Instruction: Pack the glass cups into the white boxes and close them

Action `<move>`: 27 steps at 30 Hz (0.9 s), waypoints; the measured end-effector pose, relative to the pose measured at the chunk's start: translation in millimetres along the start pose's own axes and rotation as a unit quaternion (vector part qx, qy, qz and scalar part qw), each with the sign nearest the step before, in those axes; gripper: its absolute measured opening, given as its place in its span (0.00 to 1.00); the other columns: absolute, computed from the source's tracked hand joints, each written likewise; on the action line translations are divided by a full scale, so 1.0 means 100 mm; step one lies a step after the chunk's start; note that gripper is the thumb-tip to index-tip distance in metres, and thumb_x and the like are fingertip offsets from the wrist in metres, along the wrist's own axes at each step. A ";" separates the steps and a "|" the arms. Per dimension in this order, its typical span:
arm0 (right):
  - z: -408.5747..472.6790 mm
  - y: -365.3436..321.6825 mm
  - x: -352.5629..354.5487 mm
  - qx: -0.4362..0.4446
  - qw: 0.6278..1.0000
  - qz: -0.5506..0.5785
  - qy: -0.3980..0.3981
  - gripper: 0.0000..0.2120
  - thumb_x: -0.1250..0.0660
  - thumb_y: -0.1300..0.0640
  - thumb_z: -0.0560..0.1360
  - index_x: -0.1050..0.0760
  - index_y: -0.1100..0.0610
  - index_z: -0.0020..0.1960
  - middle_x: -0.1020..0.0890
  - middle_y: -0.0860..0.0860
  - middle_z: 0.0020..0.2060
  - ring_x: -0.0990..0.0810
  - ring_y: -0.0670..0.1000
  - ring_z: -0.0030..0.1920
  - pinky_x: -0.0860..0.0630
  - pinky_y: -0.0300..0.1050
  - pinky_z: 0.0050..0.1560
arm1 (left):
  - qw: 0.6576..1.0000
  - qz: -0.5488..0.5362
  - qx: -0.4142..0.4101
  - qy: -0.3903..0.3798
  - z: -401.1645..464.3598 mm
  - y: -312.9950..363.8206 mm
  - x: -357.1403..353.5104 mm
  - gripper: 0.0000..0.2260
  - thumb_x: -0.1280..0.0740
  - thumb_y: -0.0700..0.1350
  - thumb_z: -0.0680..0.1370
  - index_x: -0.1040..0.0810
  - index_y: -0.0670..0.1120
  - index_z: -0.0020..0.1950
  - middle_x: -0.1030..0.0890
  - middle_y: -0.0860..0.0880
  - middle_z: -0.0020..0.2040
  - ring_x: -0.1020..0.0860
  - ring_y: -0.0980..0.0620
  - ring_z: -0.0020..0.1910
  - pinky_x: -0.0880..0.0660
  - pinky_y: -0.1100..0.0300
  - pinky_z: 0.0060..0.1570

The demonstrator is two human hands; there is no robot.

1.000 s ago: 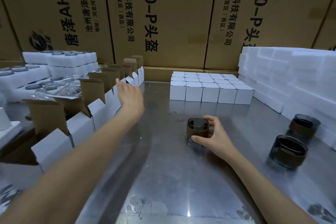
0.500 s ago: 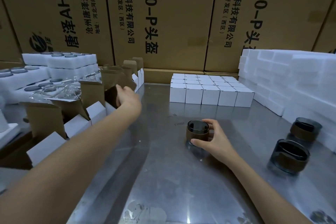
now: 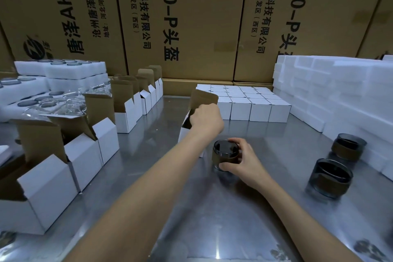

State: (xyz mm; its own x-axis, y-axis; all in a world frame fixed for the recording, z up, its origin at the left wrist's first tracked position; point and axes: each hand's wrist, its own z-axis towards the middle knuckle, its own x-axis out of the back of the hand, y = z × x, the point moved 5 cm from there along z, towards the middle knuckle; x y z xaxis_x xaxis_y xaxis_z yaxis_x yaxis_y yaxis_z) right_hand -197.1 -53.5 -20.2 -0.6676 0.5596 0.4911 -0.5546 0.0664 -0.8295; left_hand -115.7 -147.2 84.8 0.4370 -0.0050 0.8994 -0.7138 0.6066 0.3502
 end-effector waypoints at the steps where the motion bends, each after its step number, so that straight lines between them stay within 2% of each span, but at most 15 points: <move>1: 0.00 -0.01 0.00 0.001 1.000 -0.002 -0.002 0.30 0.24 0.60 0.64 0.34 0.45 0.60 0.31 0.49 0.58 0.26 0.49 0.58 0.28 0.48 0.62 | 1.000 -0.020 0.008 -0.008 -0.01 0.02 -0.02 0.13 0.40 0.33 0.73 0.23 0.36 0.56 0.21 0.38 0.55 0.23 0.40 0.55 0.28 0.54 0.43; 5: -0.01 -0.01 0.00 0.003 1.000 -0.021 -0.009 0.30 0.25 0.60 0.66 0.36 0.45 0.60 0.32 0.49 0.58 0.26 0.47 0.55 0.27 0.45 0.58 | 0.999 -0.050 0.012 -0.018 -0.01 0.05 -0.06 0.11 0.38 0.40 0.76 0.24 0.40 0.57 0.20 0.40 0.55 0.22 0.42 0.54 0.29 0.55 0.44; 6: -0.01 -0.01 0.00 0.002 1.000 -0.024 -0.013 0.29 0.26 0.60 0.66 0.36 0.45 0.61 0.33 0.49 0.58 0.26 0.47 0.54 0.28 0.43 0.57 | 0.999 -0.051 0.005 0.003 0.00 0.04 -0.05 0.12 0.37 0.44 0.77 0.25 0.42 0.59 0.21 0.42 0.57 0.22 0.42 0.55 0.30 0.55 0.44; 8: 0.00 -0.02 -0.01 -0.003 1.000 -0.013 -0.011 0.29 0.27 0.59 0.68 0.36 0.47 0.64 0.34 0.49 0.58 0.27 0.45 0.54 0.30 0.39 0.57 | 0.990 -0.095 -0.028 0.102 -0.02 -0.04 0.03 0.15 0.37 0.49 0.78 0.25 0.48 0.63 0.23 0.48 0.57 0.23 0.44 0.55 0.33 0.57 0.44; 9: 0.01 -0.03 0.00 -0.007 1.000 0.003 -0.002 0.29 0.27 0.58 0.69 0.36 0.49 0.65 0.34 0.49 0.59 0.28 0.45 0.56 0.31 0.39 0.59 | 0.972 -0.148 -0.054 0.175 -0.08 -0.10 0.11 0.13 0.36 0.49 0.78 0.24 0.50 0.62 0.24 0.50 0.55 0.23 0.47 0.52 0.32 0.58 0.43; 11: 0.02 -0.05 0.03 -0.016 0.999 0.025 0.029 0.26 0.28 0.53 0.71 0.34 0.50 0.66 0.33 0.49 0.59 0.29 0.46 0.59 0.32 0.41 0.62 | 0.905 -0.252 -0.097 0.328 -0.24 -0.31 0.21 0.11 0.35 0.46 0.77 0.23 0.51 0.58 0.26 0.52 0.52 0.24 0.53 0.48 0.29 0.59 0.44; 13: 0.03 -0.07 0.06 -0.016 0.997 0.008 0.076 0.22 0.30 0.48 0.73 0.31 0.50 0.65 0.30 0.48 0.58 0.29 0.46 0.60 0.32 0.43 0.61 | 0.854 -0.324 -0.084 0.398 -0.33 -0.60 0.14 0.14 0.34 0.48 0.75 0.24 0.50 0.61 0.28 0.51 0.57 0.27 0.56 0.54 0.29 0.64 0.52; 14: 0.04 -0.09 0.08 -0.011 0.995 -0.006 0.099 0.21 0.32 0.45 0.74 0.30 0.50 0.64 0.28 0.47 0.57 0.29 0.46 0.60 0.31 0.44 0.61 | 0.848 -0.364 -0.055 0.382 -0.34 -0.73 0.04 0.18 0.33 0.50 0.75 0.27 0.49 0.65 0.30 0.50 0.61 0.30 0.56 0.59 0.32 0.64 0.57; 15: 0.04 -0.13 0.08 -0.004 0.993 -0.017 0.116 0.20 0.33 0.43 0.74 0.29 0.50 0.62 0.26 0.46 0.57 0.28 0.46 0.61 0.30 0.46 0.61 | 0.851 -0.405 -0.016 0.333 -0.32 -0.85 -0.09 0.23 0.32 0.53 0.76 0.31 0.50 0.69 0.32 0.50 0.66 0.32 0.56 0.64 0.33 0.62 0.61; 17: 0.09 -0.23 0.05 0.008 0.991 -0.029 0.128 0.20 0.35 0.40 0.74 0.27 0.50 0.61 0.24 0.44 0.57 0.27 0.46 0.61 0.29 0.47 0.62 | 0.855 -0.477 0.048 0.200 -0.24 -0.95 -0.34 0.31 0.32 0.56 0.76 0.39 0.52 0.75 0.38 0.51 0.74 0.37 0.54 0.71 0.36 0.56 0.68; 19: 0.17 -0.36 -0.01 0.002 0.992 -0.046 0.115 0.23 0.39 0.35 0.74 0.25 0.50 0.60 0.22 0.44 0.57 0.25 0.46 0.60 0.27 0.49 0.61 | 0.838 -0.526 0.060 0.130 -0.19 -0.93 -0.48 0.32 0.34 0.58 0.76 0.41 0.52 0.77 0.39 0.52 0.76 0.38 0.54 0.74 0.39 0.55 0.72; 22: 0.30 -0.47 -0.12 -0.051 0.988 -0.108 0.096 0.28 0.46 0.28 0.73 0.23 0.49 0.53 0.20 0.45 0.50 0.23 0.49 0.53 0.27 0.46 0.51 | 0.851 -0.508 0.045 0.123 -0.17 -0.83 -0.53 0.28 0.39 0.58 0.79 0.39 0.51 0.77 0.36 0.53 0.75 0.37 0.56 0.73 0.41 0.62 0.68; 24: 0.33 -0.47 -0.12 -0.079 0.978 -0.148 0.122 0.26 0.50 0.29 0.75 0.26 0.49 0.43 0.21 0.46 0.41 0.23 0.50 0.45 0.31 0.44 0.42 | 0.860 -0.492 0.041 0.133 -0.19 -0.80 -0.55 0.24 0.45 0.56 0.82 0.39 0.51 0.76 0.34 0.55 0.73 0.37 0.62 0.69 0.43 0.71 0.62; 26: 0.31 -0.45 -0.10 -0.092 0.972 -0.160 0.146 0.25 0.51 0.33 0.78 0.29 0.50 0.37 0.22 0.48 0.37 0.24 0.52 0.42 0.32 0.44 0.40 | 0.850 -0.503 0.035 0.148 -0.20 -0.79 -0.56 0.20 0.48 0.53 0.84 0.36 0.50 0.75 0.32 0.58 0.69 0.37 0.69 0.63 0.44 0.82 0.55; 27: 0.31 -0.44 -0.08 -0.097 0.972 -0.153 0.152 0.25 0.51 0.35 0.79 0.30 0.51 0.35 0.22 0.49 0.37 0.24 0.53 0.42 0.32 0.45 0.42 | 0.845 -0.510 0.033 0.157 -0.19 -0.79 -0.56 0.19 0.49 0.51 0.84 0.35 0.50 0.75 0.31 0.58 0.67 0.36 0.70 0.62 0.44 0.85 0.52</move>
State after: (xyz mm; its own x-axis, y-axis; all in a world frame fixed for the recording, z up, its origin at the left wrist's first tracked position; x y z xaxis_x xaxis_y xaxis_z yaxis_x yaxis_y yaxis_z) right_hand -182.6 -86.4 20.0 -0.2919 0.7050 0.6464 -0.5812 0.4060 -0.7052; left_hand -73.4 -179.6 1.5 0.9596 -0.2813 0.0108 0.0973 0.3674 0.9250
